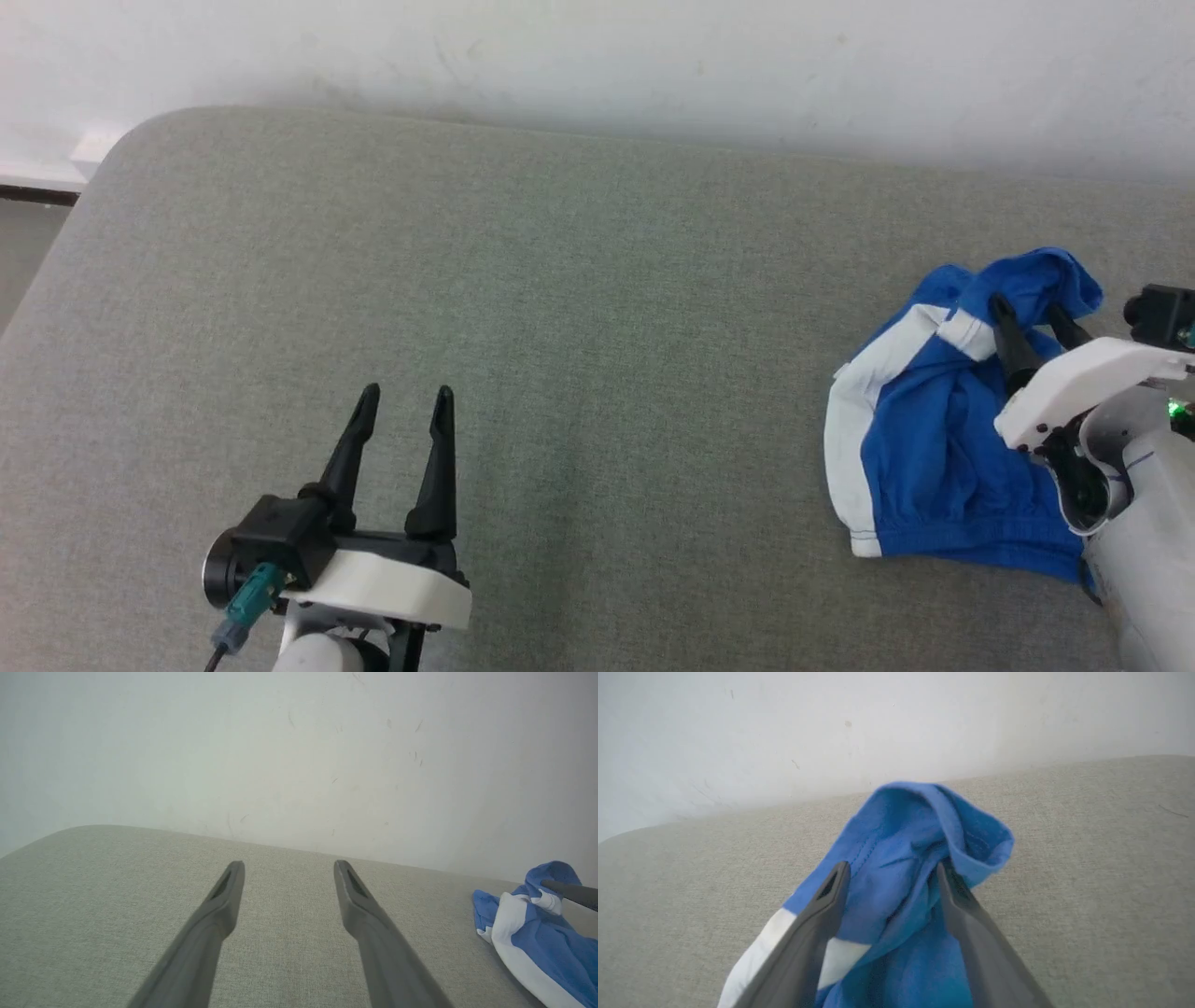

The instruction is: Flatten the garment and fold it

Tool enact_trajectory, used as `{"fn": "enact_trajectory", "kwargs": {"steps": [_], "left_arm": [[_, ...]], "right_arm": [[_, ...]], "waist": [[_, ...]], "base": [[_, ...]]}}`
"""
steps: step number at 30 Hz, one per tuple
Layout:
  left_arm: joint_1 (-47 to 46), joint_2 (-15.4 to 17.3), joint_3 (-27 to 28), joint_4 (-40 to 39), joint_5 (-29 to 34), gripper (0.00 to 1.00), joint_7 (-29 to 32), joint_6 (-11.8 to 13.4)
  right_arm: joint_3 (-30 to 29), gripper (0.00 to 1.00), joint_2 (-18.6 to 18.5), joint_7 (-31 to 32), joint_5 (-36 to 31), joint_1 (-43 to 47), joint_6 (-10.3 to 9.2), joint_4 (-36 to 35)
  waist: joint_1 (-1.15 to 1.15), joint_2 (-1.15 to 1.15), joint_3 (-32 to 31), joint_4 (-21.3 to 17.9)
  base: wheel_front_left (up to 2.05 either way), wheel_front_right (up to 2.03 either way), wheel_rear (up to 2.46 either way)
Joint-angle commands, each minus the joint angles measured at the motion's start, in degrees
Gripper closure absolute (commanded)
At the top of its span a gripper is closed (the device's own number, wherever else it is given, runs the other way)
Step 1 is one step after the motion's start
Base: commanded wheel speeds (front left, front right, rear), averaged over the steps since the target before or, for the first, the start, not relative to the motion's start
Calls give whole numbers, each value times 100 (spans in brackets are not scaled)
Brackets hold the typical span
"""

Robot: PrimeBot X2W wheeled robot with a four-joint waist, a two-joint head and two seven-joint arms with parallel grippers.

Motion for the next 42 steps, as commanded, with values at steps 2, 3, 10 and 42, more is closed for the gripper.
{"fn": "enact_trajectory", "kwargs": {"steps": [2,3,10,42], "left_arm": [[57,-6,44,-2,0,0,-27,41],[88,-6,63,0,12,0,-27,40],[231,-4,146,58,159,0,-27,-11],[263,69,247,230,410,0,-27,-32]], "right_arm": [[37,0,33,-95,29,174,-4,-175],[46,0,22,-95,54,254,-4,-296],[555,0,-285,1302,20,985,-4,-1488],[2152,100,851,3420,267,1155,-4,-2701]], "waist": [[0,0,-77,-60],[0,0,-107,-78],[0,0,-343,-166],[0,0,-396,67]], "base": [[0,0,0],[0,0,0],[0,0,0],[0,0,0]]}}
